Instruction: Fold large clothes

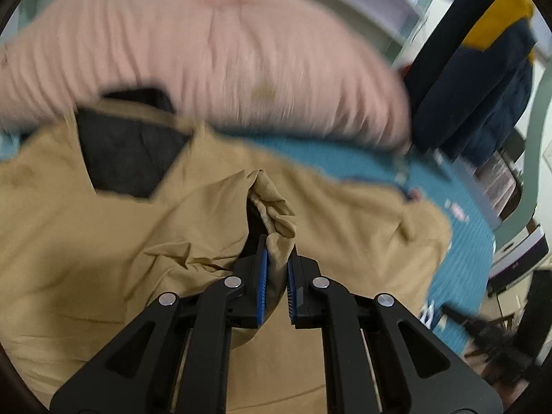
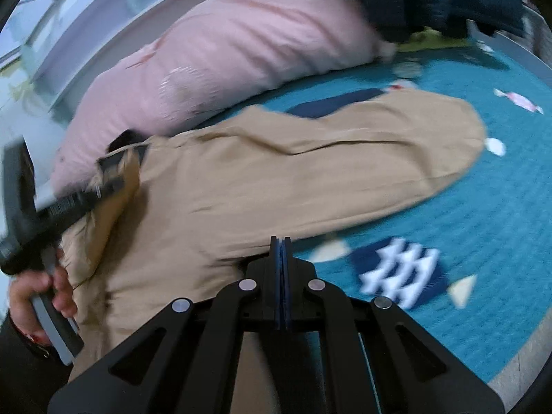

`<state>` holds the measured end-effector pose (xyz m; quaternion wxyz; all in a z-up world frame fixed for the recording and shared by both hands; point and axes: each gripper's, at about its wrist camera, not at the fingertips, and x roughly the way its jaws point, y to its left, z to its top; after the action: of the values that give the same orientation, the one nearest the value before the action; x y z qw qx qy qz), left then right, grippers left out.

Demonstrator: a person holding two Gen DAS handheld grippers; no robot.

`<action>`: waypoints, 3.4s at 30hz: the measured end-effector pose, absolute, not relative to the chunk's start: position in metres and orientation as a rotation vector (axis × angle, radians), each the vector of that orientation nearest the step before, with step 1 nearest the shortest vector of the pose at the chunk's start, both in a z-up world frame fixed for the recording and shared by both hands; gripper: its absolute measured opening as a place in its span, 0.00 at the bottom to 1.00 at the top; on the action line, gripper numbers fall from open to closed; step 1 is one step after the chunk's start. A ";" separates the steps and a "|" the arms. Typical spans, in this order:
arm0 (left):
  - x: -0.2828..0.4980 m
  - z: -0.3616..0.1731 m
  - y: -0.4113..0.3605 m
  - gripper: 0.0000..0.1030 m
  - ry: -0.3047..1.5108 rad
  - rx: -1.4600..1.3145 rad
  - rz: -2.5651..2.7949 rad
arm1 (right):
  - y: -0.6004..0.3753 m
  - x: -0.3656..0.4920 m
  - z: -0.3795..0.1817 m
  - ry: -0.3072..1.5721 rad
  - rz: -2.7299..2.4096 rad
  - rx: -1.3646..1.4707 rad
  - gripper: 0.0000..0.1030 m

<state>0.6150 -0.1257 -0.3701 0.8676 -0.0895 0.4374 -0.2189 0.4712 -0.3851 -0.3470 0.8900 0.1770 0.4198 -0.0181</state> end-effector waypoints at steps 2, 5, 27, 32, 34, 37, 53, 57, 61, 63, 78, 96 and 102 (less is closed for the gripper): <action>0.616 -0.387 -0.130 0.11 0.957 -0.189 -0.452 | -0.398 0.471 -0.349 0.866 -0.065 0.371 0.04; 0.616 -0.402 -0.133 0.41 1.026 -0.213 -0.456 | -0.420 0.471 -0.351 0.859 -0.091 0.404 0.04; 0.598 -0.422 -0.175 0.73 1.043 0.046 -0.368 | -0.553 0.483 -0.370 0.784 -0.360 0.706 0.11; 0.599 -0.425 -0.172 0.73 1.044 0.051 -0.380 | -0.590 0.494 -0.392 0.767 -0.393 0.879 0.29; 0.598 -0.425 -0.171 0.73 1.046 0.053 -0.382 | -0.600 0.498 -0.402 0.768 -0.379 0.951 0.30; 0.600 -0.426 -0.174 0.73 1.042 0.059 -0.381 | -0.608 0.504 -0.409 0.765 -0.369 0.985 0.31; 0.604 -0.422 -0.170 0.74 1.049 0.045 -0.415 | -0.592 0.517 -0.371 0.658 -0.296 0.791 0.05; 0.606 -0.412 -0.162 0.77 1.054 -0.034 -0.461 | -0.547 0.521 -0.318 0.563 -0.195 0.668 0.05; 0.601 -0.389 -0.141 0.78 1.018 -0.183 -0.517 | -0.503 0.527 -0.280 0.511 -0.079 0.612 0.05; 0.597 -0.377 -0.128 0.80 0.992 -0.238 -0.527 | -0.478 0.529 -0.264 0.501 -0.030 0.568 0.05; 0.577 -0.355 0.029 0.81 0.968 -0.203 -0.127 | -0.257 0.551 -0.238 0.595 0.357 0.457 0.05; 0.557 -0.369 0.118 0.81 1.006 -0.321 -0.058 | -0.096 0.574 -0.350 0.924 0.535 0.355 0.08; 0.552 -0.365 0.127 0.82 0.995 -0.333 -0.040 | -0.075 0.571 -0.360 0.966 0.545 0.294 0.13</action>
<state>0.5521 0.1269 -0.3647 0.8654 -0.1588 0.4750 -0.0191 0.5709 -0.0753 -0.3605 0.8399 0.1389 0.4569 0.2578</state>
